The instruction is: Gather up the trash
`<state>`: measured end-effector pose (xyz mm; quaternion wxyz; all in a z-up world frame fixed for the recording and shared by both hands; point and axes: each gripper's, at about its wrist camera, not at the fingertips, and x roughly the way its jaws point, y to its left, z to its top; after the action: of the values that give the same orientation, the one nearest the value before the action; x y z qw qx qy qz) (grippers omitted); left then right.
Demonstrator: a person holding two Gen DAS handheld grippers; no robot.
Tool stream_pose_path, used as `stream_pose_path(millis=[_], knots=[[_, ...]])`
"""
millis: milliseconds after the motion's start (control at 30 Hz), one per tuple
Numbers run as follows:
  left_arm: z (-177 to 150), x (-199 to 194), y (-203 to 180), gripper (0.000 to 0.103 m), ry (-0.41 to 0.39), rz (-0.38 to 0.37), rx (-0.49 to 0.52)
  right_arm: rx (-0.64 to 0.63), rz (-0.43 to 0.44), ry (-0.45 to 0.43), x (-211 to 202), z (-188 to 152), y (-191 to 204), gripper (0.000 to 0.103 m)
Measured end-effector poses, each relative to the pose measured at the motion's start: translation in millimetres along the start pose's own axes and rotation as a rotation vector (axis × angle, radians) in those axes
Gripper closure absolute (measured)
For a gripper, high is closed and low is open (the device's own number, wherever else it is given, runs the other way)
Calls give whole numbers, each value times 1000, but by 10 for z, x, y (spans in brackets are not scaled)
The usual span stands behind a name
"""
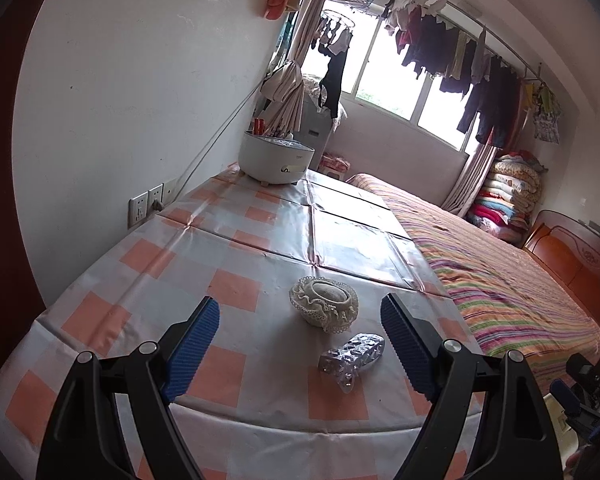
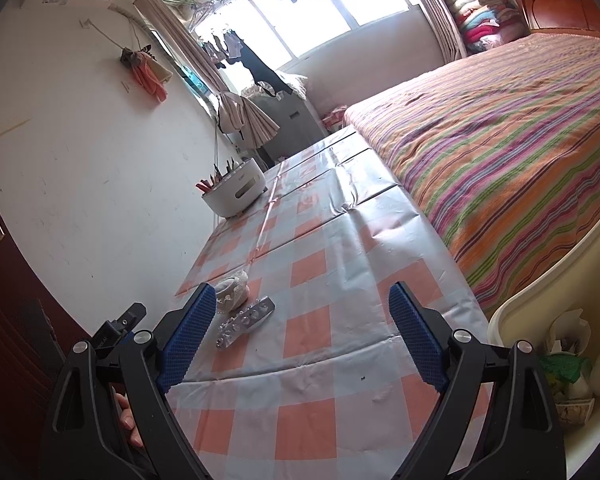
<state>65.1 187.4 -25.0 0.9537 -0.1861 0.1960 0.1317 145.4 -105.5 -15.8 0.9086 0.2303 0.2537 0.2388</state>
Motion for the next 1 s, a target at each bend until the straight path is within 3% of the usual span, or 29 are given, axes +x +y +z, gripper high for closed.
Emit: stream_pose_path(millis=[833,1000], knots=[[-34,57,-31,22,26,-2,31,5,-1,6,25,-45,30,16],[-49,68,-54,22,33,-3,42,12,-22,5,34,-48,13,7]])
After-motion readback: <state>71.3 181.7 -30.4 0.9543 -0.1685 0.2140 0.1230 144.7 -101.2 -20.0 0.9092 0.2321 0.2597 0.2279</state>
